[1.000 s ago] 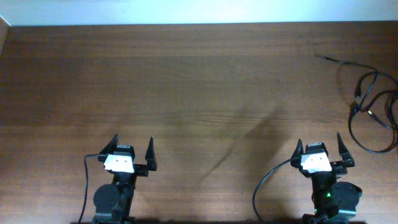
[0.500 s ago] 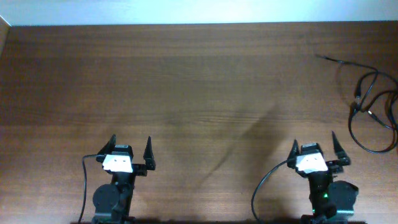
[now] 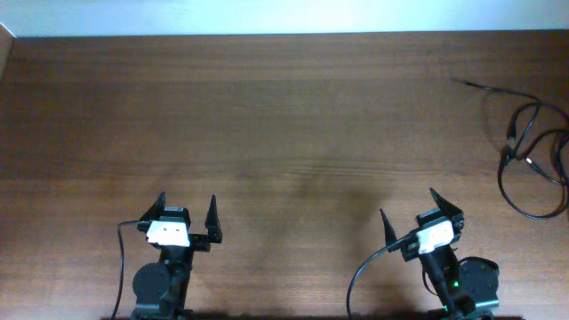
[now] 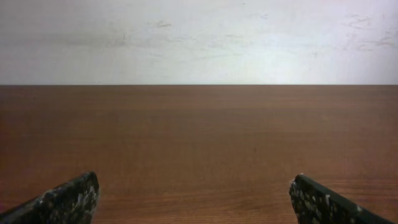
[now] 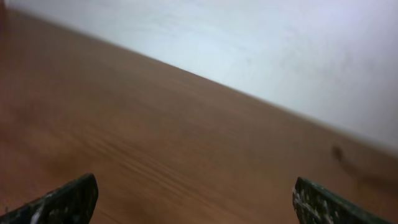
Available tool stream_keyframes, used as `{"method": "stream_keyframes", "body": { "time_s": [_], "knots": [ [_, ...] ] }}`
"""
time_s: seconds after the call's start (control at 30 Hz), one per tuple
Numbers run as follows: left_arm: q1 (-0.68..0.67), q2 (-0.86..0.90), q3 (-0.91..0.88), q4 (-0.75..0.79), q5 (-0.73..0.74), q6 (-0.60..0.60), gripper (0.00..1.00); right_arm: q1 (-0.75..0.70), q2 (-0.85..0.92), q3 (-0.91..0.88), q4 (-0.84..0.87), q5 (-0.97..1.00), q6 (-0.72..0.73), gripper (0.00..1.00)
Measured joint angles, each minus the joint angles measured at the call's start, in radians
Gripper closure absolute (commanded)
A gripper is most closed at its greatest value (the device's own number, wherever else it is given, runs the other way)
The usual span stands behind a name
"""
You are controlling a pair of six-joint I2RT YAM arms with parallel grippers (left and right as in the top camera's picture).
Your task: Untangle cables
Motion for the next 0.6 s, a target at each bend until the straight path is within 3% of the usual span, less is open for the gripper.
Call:
{"method": "stream_keyframes", "body": {
  "time_s": [0.17,0.6],
  "knots": [
    [0.000,0.000,0.000,0.000,0.000,0.000,0.01,0.000,0.000,0.000,-0.003,0.039,0.183,0.01],
    [0.000,0.000,0.000,0.000,0.000,0.000,0.01,0.000,0.000,0.000,-0.003,0.042,0.209,0.01]
  ]
}}
